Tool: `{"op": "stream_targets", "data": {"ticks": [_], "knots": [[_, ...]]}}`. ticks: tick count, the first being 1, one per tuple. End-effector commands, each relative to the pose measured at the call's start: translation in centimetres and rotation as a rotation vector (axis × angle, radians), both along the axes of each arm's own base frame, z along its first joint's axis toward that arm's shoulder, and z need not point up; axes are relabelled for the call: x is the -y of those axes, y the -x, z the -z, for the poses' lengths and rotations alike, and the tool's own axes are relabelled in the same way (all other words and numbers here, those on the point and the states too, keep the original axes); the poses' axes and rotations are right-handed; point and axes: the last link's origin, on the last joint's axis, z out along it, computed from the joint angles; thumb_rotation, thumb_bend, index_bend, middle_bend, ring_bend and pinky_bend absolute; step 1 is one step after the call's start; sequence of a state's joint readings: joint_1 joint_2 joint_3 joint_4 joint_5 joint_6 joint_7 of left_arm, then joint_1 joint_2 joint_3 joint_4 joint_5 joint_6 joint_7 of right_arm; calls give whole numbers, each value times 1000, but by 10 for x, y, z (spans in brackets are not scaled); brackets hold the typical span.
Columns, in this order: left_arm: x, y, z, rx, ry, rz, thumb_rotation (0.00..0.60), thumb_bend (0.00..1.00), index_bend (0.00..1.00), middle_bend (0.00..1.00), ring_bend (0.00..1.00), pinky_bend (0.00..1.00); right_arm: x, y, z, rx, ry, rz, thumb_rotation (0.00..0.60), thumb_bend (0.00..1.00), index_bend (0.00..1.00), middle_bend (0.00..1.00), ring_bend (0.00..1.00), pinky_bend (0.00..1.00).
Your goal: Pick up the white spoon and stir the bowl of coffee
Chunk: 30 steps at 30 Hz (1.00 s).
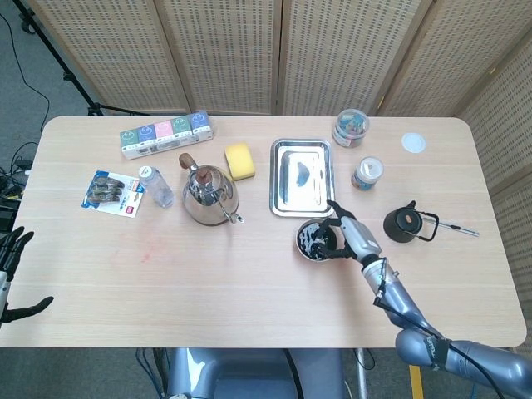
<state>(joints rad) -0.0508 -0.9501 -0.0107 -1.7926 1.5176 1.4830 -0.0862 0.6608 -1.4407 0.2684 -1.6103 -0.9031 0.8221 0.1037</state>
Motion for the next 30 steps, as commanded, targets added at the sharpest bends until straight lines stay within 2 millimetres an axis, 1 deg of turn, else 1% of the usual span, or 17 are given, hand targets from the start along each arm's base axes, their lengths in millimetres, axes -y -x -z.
{"op": "stream_targets", "data": {"ticks": [1,7,11,15,20,25,26,30], "knots": [[0,0,-1,2,-2,-1,600,0,0,0,0,0,1,-9,10,16,-7,-9,600,466,564,0,0,0],[-1,2,-3,10,-7,-3,600,0,0,0,0,0,15,-21,25,39,7,5,600,466,568,0,0,0],[-1,3,-6,16,-10,-6,600,0,0,0,0,0,26,-22,27,40,33,21,600,468,568,0,0,0],[-2,4,-6,17,-10,-9,600,0,0,0,0,0,36,-17,19,26,68,39,600,468,568,0,0,0],[-2,3,-5,14,-7,-8,600,0,0,0,0,0,38,-7,5,19,90,57,600,486,568,0,0,0],[-1,2,-3,8,-2,-5,600,0,0,0,0,0,34,3,-7,0,94,60,600,515,568,0,0,0],[-1,1,0,4,5,-2,600,0,0,0,0,0,30,7,-13,-16,87,57,600,516,568,0,0,0],[0,0,2,0,6,-1,600,0,0,0,0,0,20,7,-19,-34,57,43,600,517,568,0,0,0]]}}
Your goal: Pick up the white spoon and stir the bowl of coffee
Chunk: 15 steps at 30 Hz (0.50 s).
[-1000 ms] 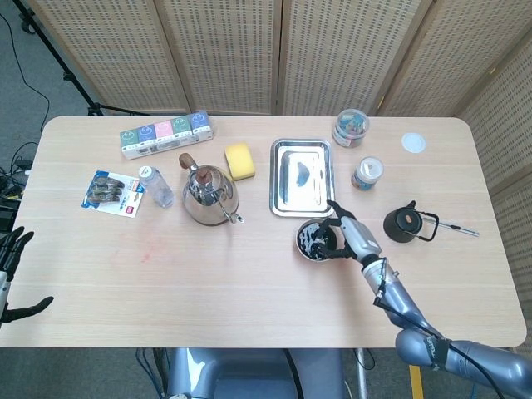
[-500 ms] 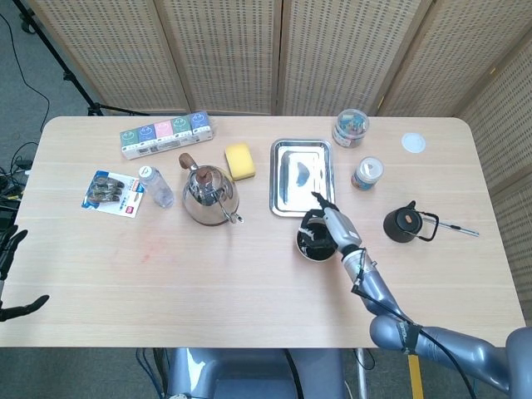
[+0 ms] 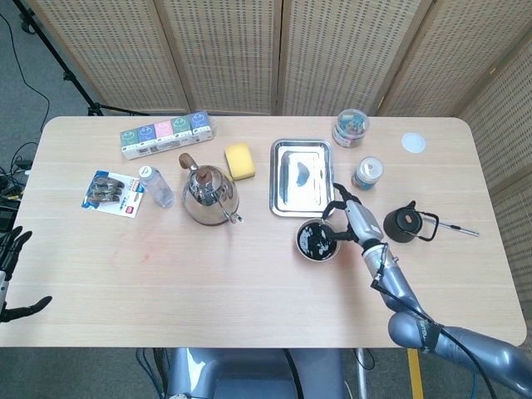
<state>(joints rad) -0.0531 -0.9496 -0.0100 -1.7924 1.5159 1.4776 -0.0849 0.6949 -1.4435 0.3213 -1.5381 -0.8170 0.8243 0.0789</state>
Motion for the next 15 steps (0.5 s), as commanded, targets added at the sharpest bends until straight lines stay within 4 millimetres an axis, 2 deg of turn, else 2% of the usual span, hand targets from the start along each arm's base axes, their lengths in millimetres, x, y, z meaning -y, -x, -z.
{"op": "stream_targets", "data": {"ticks": [1,6,15], "knots": [[0,0,0,2,-1,0,600,0,0,0,0,0,-10,3,-5,-25,-29,-9,600,517,568,0,0,0],[0,1,-3,8,-15,-6,600,0,0,0,0,0,-17,3,-4,-27,-50,-10,600,516,568,0,0,0],[0,1,-4,12,-11,-2,600,0,0,0,0,0,-19,-9,11,0,-71,-24,600,516,568,0,0,0]]}}
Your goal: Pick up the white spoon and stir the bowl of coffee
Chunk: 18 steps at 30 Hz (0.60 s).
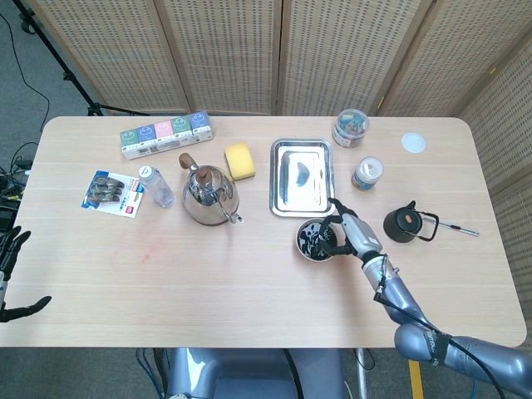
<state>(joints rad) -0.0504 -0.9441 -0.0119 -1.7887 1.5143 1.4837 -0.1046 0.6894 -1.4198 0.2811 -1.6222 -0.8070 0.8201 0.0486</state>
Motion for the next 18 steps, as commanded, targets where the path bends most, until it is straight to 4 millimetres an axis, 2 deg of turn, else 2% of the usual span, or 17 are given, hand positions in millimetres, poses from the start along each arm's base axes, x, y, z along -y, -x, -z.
{"op": "stream_targets", "data": {"ticks": [1,10,13,15,18], "knots": [[0,0,-1,2,-3,-1,600,0,0,0,0,0,2,-5,4,11,7,-8,600,517,568,0,0,0],[-1,1,-2,5,0,-1,600,0,0,0,0,0,4,-1,1,18,45,-5,600,423,567,0,0,0],[-1,1,-2,5,1,0,600,0,0,0,0,0,3,2,-2,25,46,3,600,253,510,0,0,0],[0,1,-1,4,2,1,600,0,0,0,0,0,0,5,-6,38,39,10,600,136,424,0,0,0],[0,1,-1,4,3,0,600,0,0,0,0,0,-3,8,-11,23,39,-9,600,44,320,0,0,0]]}}
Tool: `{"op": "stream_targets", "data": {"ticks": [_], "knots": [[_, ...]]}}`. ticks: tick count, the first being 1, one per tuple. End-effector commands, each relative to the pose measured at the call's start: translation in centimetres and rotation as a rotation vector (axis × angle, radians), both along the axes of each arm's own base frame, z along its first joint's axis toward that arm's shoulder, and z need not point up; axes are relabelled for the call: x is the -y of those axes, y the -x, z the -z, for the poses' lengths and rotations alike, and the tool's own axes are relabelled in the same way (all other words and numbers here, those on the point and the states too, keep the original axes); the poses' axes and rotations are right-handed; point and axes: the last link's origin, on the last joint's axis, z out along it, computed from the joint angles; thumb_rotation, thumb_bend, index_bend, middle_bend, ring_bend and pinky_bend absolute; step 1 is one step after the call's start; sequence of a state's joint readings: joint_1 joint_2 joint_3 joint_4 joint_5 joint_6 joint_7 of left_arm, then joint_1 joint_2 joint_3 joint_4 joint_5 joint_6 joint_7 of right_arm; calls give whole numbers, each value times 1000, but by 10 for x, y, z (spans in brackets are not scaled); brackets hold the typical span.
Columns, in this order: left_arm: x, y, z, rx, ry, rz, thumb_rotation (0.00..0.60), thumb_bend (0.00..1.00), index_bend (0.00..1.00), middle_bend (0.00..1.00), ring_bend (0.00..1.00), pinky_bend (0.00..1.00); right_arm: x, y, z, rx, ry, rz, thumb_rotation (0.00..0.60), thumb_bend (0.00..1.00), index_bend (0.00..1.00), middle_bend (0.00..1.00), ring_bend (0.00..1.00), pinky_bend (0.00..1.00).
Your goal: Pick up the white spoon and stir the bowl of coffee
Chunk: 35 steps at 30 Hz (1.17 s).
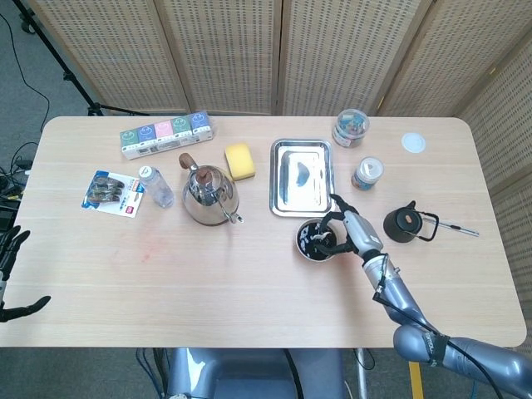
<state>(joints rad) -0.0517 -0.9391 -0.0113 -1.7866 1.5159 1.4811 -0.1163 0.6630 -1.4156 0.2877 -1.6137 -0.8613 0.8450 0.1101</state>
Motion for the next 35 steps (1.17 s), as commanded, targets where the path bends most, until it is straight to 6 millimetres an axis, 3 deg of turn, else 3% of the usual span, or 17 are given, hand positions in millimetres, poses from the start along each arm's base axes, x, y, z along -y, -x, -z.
{"op": "stream_targets", "data": {"ticks": [1,11,15,20,23,28,35], "knots": [[0,0,0,-1,1,0,600,0,0,0,0,0,-5,3,-6,-12,2,-21,600,32,300,0,0,0],[0,0,1,-5,2,-1,600,0,0,0,0,0,-22,8,-36,-74,52,-115,600,0,291,0,0,0],[2,0,2,-6,2,0,600,0,0,0,0,0,-33,33,-58,-244,145,-196,600,0,247,0,0,0],[3,1,2,-46,-57,-11,600,0,0,0,0,0,-53,83,-86,-544,312,-326,600,0,146,0,0,0],[5,1,4,-55,-77,-18,600,0,0,0,0,0,-64,103,-98,-615,368,-354,600,0,104,0,0,0],[8,4,6,-54,-63,-28,600,0,0,0,0,0,-84,122,-111,-642,445,-375,600,0,99,0,0,0],[6,4,11,-66,-30,-17,600,0,0,0,0,0,-106,130,-116,-629,482,-368,600,0,57,0,0,0]]}}
